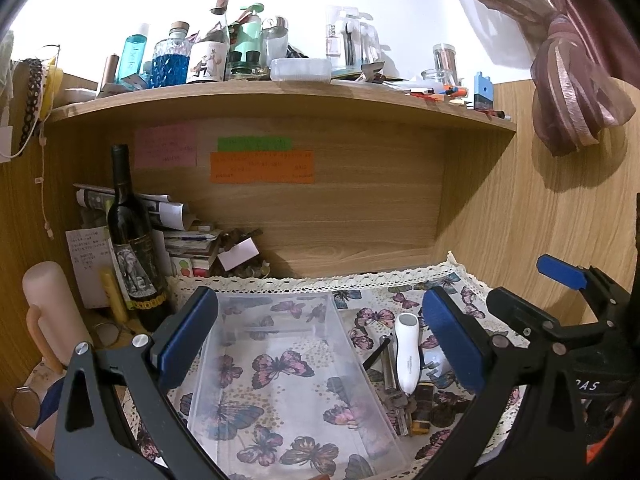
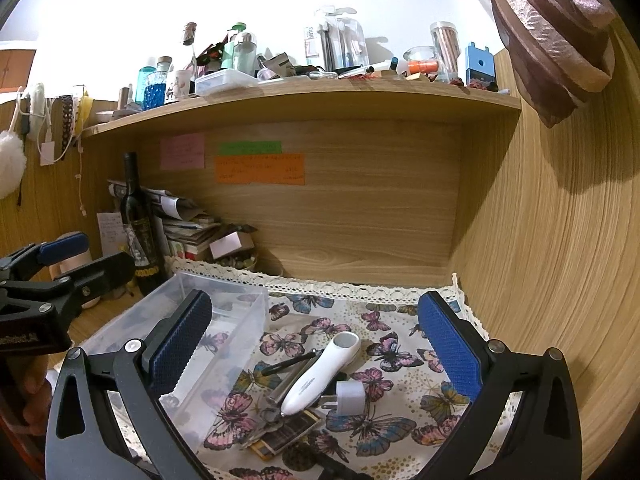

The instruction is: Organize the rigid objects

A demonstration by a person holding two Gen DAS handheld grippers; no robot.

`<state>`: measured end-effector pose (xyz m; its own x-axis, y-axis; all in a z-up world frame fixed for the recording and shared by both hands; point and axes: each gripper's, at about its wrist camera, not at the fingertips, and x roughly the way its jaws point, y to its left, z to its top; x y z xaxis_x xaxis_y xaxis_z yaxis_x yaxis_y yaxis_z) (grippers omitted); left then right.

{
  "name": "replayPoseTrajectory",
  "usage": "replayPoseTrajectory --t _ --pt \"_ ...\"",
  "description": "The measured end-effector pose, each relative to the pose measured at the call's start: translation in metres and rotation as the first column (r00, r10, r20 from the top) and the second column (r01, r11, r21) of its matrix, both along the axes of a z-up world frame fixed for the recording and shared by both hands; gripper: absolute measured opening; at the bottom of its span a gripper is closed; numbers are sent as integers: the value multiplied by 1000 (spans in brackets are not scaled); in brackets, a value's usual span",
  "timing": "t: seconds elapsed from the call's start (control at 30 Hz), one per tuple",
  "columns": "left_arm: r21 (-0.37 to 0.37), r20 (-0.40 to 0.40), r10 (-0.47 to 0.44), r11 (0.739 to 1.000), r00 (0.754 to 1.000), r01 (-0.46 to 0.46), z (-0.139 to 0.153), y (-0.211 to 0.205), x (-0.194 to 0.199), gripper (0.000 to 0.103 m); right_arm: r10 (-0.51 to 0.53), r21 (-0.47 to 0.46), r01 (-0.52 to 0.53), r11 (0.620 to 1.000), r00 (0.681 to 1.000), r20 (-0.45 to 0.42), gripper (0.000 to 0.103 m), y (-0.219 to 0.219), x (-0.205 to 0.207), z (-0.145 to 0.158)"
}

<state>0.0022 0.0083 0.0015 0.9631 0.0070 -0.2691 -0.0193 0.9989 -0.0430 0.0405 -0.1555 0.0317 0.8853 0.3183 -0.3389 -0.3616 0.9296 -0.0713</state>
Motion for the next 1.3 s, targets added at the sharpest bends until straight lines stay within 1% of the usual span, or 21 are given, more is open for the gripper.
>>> replayPoseTrajectory --t 0.13,0.93,1.2,1.3 --pt "11 1 -2 1000 1000 2 -1 -2 0 103 0 -2 0 1000 1000 4 103 1 -1 0" --pt "13 10 -13 1000 1000 13 -1 -6 -3 103 -7 -5 7 1000 1000 6 103 -2 0 0" --pt "-7 5 -24 1000 1000 24 -4 -5 0 103 -3 2 3 1000 1000 -14 103 -1 3 -1" --pt "-19 -18 -46 999 999 46 -6 -2 4 103 -6 10 7 1000 1000 -29 103 0 7 -3"
